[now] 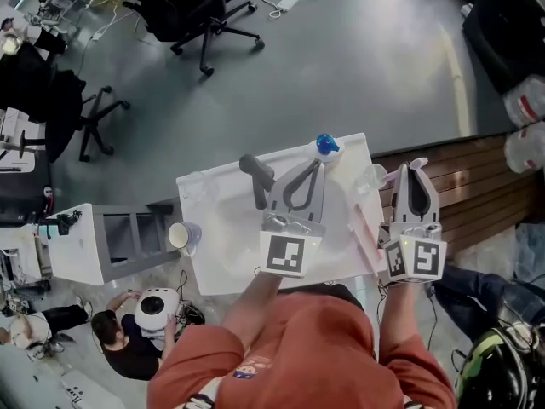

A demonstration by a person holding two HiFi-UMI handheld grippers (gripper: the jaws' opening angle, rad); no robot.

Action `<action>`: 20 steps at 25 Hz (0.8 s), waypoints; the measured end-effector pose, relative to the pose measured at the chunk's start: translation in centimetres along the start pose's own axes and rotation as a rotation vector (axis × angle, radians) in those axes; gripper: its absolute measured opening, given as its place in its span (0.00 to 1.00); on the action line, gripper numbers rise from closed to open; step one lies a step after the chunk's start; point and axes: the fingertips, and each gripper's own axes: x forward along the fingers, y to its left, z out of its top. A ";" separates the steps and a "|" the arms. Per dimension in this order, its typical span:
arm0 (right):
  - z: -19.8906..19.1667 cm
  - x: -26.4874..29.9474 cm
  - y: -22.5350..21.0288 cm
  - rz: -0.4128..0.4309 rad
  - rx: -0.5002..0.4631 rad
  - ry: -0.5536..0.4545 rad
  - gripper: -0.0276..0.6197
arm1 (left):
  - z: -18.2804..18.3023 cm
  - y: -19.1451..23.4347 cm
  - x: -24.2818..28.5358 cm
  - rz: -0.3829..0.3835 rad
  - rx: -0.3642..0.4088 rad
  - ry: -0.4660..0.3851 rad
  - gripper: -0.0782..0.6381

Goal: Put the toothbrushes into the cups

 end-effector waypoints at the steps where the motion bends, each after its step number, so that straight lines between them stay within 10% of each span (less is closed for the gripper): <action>1: -0.7 0.3 0.0 0.001 0.008 0.009 0.08 | -0.5 0.0 0.1 -0.004 -0.003 0.007 0.13; 20: -9.3 3.3 -1.2 -0.029 0.016 0.198 0.08 | -7.6 -0.2 3.4 -0.066 -0.042 0.130 0.13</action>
